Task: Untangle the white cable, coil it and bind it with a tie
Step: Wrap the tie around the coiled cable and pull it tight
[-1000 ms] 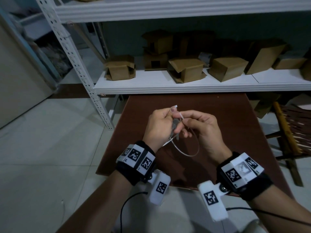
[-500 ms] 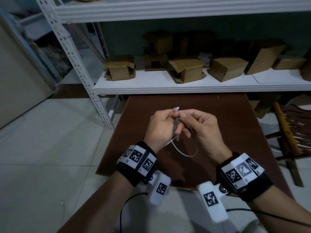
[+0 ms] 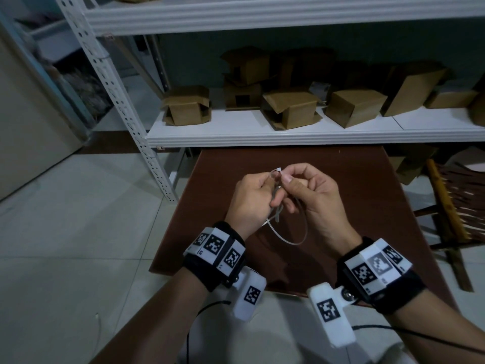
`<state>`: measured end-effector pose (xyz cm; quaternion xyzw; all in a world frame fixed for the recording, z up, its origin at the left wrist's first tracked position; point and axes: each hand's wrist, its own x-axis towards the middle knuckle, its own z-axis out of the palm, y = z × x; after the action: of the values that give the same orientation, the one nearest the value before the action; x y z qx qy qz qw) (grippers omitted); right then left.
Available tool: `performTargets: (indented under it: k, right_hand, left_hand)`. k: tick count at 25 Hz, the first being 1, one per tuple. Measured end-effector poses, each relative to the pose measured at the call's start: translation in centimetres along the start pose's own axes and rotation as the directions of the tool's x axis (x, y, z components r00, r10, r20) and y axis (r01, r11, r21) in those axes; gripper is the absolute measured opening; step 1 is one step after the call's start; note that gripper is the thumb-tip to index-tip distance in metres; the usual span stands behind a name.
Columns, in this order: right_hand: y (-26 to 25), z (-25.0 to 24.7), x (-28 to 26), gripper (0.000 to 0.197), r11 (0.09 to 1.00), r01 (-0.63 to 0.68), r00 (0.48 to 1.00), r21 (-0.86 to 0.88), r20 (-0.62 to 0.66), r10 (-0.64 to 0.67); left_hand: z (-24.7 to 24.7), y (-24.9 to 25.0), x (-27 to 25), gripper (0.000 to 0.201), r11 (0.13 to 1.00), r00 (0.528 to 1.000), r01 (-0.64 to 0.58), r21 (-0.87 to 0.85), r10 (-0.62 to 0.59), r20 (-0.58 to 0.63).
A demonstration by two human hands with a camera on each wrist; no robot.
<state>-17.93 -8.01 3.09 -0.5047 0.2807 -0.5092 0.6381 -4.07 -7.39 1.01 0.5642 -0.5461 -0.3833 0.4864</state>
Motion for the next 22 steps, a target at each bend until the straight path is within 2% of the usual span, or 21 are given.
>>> performTargets:
  k: [10, 16, 22]
  right_hand:
    - [0.24, -0.02, 0.11, 0.012, 1.000, 0.011, 1.000, 0.011, 0.027, -0.011]
    - [0.42, 0.13, 0.26, 0.005, 1.000, 0.017, 1.000, -0.003, 0.008, -0.017]
    - [0.16, 0.02, 0.28, 0.008, 1.000, 0.014, 1.000, 0.003, 0.006, -0.014]
  left_hand:
    - [0.03, -0.24, 0.08, 0.053, 1.000, 1.000, 0.018, 0.012, -0.018, -0.005]
    - [0.00, 0.32, -0.21, 0.053, 1.000, 1.000, 0.027, -0.006, -0.027, 0.004]
    - [-0.09, 0.62, -0.38, 0.042, 0.992, 0.997, 0.055, 0.115, -0.060, 0.043]
